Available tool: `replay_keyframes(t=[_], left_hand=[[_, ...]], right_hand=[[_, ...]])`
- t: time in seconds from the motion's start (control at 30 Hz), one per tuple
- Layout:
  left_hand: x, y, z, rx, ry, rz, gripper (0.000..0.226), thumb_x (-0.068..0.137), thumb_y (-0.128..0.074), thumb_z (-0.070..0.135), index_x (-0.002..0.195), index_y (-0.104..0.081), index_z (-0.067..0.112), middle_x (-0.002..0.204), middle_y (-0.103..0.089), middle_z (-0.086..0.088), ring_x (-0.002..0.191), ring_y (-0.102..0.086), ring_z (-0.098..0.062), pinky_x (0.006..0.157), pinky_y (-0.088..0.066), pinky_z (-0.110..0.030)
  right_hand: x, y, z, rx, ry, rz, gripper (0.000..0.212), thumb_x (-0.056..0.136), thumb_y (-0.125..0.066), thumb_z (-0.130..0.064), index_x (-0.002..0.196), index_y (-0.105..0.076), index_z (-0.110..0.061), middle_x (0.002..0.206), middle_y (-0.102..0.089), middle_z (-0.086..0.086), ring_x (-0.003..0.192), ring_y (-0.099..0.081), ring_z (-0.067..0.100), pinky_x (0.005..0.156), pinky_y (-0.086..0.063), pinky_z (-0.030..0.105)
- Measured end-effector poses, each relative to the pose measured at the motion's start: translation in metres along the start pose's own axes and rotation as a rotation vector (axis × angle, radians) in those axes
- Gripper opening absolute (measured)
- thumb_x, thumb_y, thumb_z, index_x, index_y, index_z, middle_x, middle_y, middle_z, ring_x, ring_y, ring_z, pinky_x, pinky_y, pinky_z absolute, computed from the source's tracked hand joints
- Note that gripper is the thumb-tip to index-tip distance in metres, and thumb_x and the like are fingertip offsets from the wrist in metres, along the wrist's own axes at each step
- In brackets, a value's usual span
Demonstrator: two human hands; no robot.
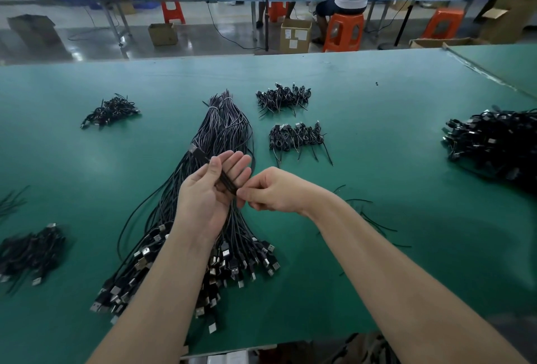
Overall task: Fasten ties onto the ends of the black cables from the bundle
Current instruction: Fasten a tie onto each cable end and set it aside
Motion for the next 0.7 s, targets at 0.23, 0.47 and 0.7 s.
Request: replay_keyframes(t=[0.23, 0.47, 0.7], left_hand=[[0.005, 0.003, 0.025, -0.026, 0.024, -0.192, 0.031, 0.101, -0.048, 0.023, 0.105, -0.071, 0.002, 0.097, -0.076, -0.008, 0.092, -0.074, -0.021, 0.073, -0.060, -0.029], [-0.018, 0.001, 0.014, 0.481, 0.240, -0.599, 0.040, 0.089, -0.075, 0.032, 0.107, -0.073, -0.003, 0.099, -0.073, -0.028, 0.091, -0.073, -0.041, 0.079, -0.061, -0.045], [-0.011, 0.000, -0.003, 0.734, 0.147, -0.426, 0.029, 0.101, -0.053, 0.020, 0.105, -0.075, 0.002, 0.103, -0.075, -0.022, 0.101, -0.073, -0.037, 0.082, -0.061, -0.039]], right_hand=[[-0.005, 0.004, 0.011, 0.002, -0.091, -0.034, 0.037, 0.098, -0.061, -0.043, 0.072, -0.066, -0.018, 0.059, -0.048, -0.007, 0.053, -0.038, 0.010, 0.056, -0.034, 0.026], [-0.002, 0.024, 0.012, 0.365, -0.271, 0.017, 0.040, 0.102, -0.055, -0.042, 0.074, -0.055, -0.014, 0.054, -0.029, -0.008, 0.045, -0.024, 0.009, 0.051, -0.020, 0.025], [0.000, 0.015, 0.000, 0.604, -0.332, -0.029, 0.035, 0.109, -0.041, -0.036, 0.084, -0.052, -0.014, 0.048, -0.030, -0.011, 0.036, -0.021, 0.002, 0.039, -0.014, 0.016]])
Point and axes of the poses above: each hand's wrist, its own x-axis towards the middle knuckle, its own y-axis out of the back of the hand, z = x × y, the point moved 6 cm from there along x, towards the middle knuckle
